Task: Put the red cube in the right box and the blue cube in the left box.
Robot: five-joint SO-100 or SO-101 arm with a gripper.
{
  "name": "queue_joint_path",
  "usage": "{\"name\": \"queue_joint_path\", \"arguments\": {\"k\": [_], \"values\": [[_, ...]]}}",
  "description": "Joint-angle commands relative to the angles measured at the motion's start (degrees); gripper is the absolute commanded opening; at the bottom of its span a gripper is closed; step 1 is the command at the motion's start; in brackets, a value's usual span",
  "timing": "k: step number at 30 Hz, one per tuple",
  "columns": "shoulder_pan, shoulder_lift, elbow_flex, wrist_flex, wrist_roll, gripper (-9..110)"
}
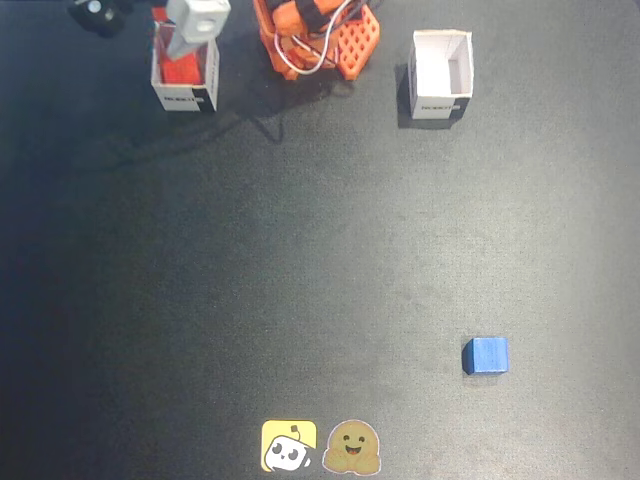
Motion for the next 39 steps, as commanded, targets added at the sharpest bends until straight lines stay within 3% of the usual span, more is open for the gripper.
{"name": "queue_joint_path", "arguments": {"k": [1, 6, 14, 21, 30, 39], "values": [[-0.4, 1.1, -0.1, -0.8, -0.4, 17], [0.0, 1.0, 0.1, -1.3, -1.0, 6], [-4.7, 0.7, -0.7, -4.7, -4.6, 0], [-18.9, 1.0, -3.9, -4.9, -5.3, 0], [-44.3, 5.3, -4.0, -3.8, 1.3, 0], [-60.1, 3.2, -4.1, -7.6, -2.3, 0]]}}
